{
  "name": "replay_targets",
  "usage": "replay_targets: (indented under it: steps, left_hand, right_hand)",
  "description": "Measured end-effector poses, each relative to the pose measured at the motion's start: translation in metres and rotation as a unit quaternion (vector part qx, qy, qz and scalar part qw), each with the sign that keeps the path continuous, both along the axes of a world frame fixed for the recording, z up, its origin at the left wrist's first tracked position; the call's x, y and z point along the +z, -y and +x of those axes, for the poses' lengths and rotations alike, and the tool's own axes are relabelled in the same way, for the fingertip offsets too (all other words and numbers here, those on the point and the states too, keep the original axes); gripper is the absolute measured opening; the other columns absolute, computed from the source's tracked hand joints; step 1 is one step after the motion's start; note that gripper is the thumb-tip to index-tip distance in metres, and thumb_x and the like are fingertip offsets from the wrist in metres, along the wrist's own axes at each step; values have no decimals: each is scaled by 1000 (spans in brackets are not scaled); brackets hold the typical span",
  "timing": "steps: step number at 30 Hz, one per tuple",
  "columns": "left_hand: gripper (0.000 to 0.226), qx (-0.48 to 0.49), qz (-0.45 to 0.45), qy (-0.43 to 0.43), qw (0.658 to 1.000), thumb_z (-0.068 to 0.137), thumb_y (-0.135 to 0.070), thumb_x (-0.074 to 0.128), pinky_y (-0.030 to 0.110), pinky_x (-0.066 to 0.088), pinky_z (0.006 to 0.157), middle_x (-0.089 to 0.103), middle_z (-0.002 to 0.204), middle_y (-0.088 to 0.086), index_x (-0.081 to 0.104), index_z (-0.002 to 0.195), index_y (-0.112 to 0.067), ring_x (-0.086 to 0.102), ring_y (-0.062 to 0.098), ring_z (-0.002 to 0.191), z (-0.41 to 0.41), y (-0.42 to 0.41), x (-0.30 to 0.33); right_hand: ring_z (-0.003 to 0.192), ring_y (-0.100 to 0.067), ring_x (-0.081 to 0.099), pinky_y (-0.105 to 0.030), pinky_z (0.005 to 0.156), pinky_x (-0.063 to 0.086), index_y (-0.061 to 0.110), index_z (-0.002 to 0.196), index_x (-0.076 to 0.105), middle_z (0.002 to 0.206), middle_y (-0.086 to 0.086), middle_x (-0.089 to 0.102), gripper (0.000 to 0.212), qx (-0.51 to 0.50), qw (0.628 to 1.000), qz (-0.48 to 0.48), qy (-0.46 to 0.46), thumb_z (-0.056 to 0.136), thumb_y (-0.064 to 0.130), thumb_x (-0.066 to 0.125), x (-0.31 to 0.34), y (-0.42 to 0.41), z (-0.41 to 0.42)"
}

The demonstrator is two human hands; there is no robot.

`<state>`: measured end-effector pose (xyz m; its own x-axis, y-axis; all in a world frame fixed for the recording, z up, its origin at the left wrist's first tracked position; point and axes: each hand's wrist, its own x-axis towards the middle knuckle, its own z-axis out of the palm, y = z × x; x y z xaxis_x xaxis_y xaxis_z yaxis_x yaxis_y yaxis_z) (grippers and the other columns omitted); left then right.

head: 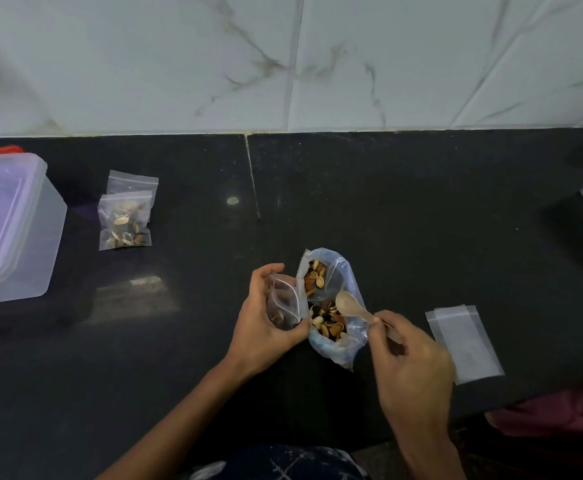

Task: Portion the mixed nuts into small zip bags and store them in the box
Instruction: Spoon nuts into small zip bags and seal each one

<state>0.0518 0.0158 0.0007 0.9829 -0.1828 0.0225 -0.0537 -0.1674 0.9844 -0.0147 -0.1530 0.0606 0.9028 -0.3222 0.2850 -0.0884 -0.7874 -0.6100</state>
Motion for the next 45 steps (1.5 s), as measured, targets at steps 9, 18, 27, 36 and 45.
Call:
replay_targets:
  steps: [9,18,27,36,45]
  left_hand:
    - [60,-29,17,-35,999,71,-14,82,31,56,79,60,106,-7,39,111,-27,65,9,96,3,-2,-5]
    - [52,-56,-1,-71,996,75,-5,77,38,58,81,59,108,-6,38,104,-24,65,8,97,4,1,-3]
    - [52,-66,-18,-84,994,75,-3,76,46,58,76,59,111,-3,39,105,-21,67,17,97,4,-1,-3]
    - [51,-64,-27,-78,995,73,-13,78,41,58,81,60,112,-10,41,106,-28,66,17,102,4,-3,0]
    - [56,-9,-23,-32,999,67,-13,84,24,56,73,63,100,-14,45,106,-18,66,12,90,0,-2,11]
  right_hand:
    - [50,-5,58,-15,42,49,11,81,71,64,5,63,8,82,993,-75,-42,76,6,74,-10,-6,4]
    - [61,-5,62,-18,51,50,19,81,68,63,7,63,13,-21,984,148,-94,88,11,61,-5,-9,14]
    - [40,-5,48,-12,35,34,13,82,69,59,-2,62,15,-167,856,465,-153,90,9,57,-10,-4,14]
    - [37,-5,45,-15,30,28,11,92,69,62,-1,64,11,-214,799,542,-148,91,12,58,-14,-12,10]
    - [40,-8,44,-15,29,27,15,94,69,64,0,64,12,-231,798,544,-115,91,14,58,-12,-5,-5]
